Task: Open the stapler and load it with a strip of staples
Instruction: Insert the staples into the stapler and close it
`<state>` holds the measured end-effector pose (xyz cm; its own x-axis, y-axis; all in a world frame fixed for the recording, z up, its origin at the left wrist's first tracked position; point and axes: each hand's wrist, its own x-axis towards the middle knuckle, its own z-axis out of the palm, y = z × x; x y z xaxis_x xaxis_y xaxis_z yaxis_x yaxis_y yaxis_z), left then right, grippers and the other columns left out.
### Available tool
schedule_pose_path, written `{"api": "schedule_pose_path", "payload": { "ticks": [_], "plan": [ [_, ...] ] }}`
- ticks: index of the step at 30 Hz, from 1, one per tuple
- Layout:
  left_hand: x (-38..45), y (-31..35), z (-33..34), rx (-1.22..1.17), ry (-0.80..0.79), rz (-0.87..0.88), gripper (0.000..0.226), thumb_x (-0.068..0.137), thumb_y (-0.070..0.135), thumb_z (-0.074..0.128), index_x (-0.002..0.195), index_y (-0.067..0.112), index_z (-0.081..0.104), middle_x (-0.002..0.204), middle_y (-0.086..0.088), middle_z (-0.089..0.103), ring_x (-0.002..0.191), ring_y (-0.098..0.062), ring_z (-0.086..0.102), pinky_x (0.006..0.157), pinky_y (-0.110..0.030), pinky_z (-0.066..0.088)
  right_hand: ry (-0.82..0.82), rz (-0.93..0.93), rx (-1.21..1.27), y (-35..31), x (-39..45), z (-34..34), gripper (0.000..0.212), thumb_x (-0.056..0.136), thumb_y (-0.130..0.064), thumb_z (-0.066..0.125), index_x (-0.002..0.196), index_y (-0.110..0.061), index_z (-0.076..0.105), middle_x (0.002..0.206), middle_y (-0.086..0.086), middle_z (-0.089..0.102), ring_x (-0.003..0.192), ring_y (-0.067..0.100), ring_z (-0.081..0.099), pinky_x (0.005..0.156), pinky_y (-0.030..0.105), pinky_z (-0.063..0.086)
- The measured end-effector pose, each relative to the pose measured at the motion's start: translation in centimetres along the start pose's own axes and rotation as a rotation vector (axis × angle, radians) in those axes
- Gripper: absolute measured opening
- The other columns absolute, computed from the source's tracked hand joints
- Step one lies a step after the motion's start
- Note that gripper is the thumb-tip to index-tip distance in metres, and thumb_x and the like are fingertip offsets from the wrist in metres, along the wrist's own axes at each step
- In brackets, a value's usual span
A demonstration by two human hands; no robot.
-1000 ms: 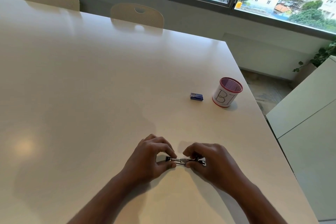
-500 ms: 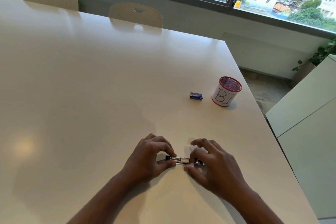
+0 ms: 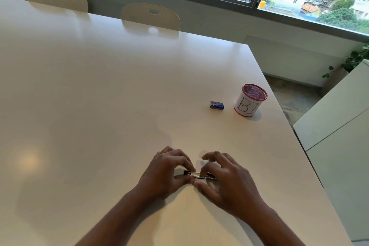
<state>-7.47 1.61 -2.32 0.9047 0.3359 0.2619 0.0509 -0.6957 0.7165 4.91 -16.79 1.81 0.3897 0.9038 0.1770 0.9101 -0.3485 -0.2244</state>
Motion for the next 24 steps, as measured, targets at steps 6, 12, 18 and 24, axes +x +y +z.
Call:
{"api": "schedule_pose_path", "payload": {
  "ticks": [6, 12, 18, 24],
  "plan": [
    [0.0, -0.1, 0.1, 0.015, 0.002, 0.011, 0.024, 0.075, 0.036, 0.092, 0.096, 0.033, 0.080, 0.103, 0.019, 0.075, 0.101, -0.005, 0.058, 0.090, -0.043, 0.053, 0.031, -0.021, 0.009, -0.4, 0.4, 0.4, 0.034, 0.090, -0.066, 0.061, 0.095, -0.033, 0.068, 0.129, -0.014, 0.063, 0.113, 0.005, 0.060, 0.067, 0.027, 0.058],
    [-0.2, 0.1, 0.1, 0.008, 0.021, 0.001, 0.022, 0.076, 0.040, 0.091, 0.094, 0.033, 0.080, 0.101, 0.021, 0.074, 0.102, -0.005, 0.060, 0.092, -0.041, 0.053, 0.048, -0.021, 0.051, 0.0, 0.2, 0.2, 0.033, 0.088, -0.065, 0.063, 0.095, -0.034, 0.069, 0.126, -0.017, 0.063, 0.110, 0.005, 0.061, 0.067, 0.029, 0.058],
    [-0.2, 0.2, 0.0, -0.020, 0.014, -0.029, 0.022, 0.074, 0.038, 0.092, 0.092, 0.033, 0.080, 0.099, 0.022, 0.073, 0.103, -0.003, 0.060, 0.095, -0.041, 0.050, 0.223, 0.038, 0.327, 1.9, -1.6, -0.1, 0.022, 0.083, -0.046, 0.081, 0.098, -0.034, 0.071, 0.115, -0.023, 0.066, 0.104, 0.004, 0.067, 0.077, 0.033, 0.059],
    [-0.1, 0.2, 0.1, -0.042, 0.013, -0.030, 0.023, 0.073, 0.038, 0.092, 0.092, 0.033, 0.080, 0.099, 0.022, 0.074, 0.102, -0.006, 0.061, 0.095, -0.043, 0.050, 0.355, 0.145, 0.443, 3.3, -3.4, 1.4, 0.027, 0.078, -0.031, 0.086, 0.100, -0.030, 0.071, 0.098, -0.020, 0.071, 0.089, 0.007, 0.072, 0.073, 0.029, 0.060]
  ]
}}
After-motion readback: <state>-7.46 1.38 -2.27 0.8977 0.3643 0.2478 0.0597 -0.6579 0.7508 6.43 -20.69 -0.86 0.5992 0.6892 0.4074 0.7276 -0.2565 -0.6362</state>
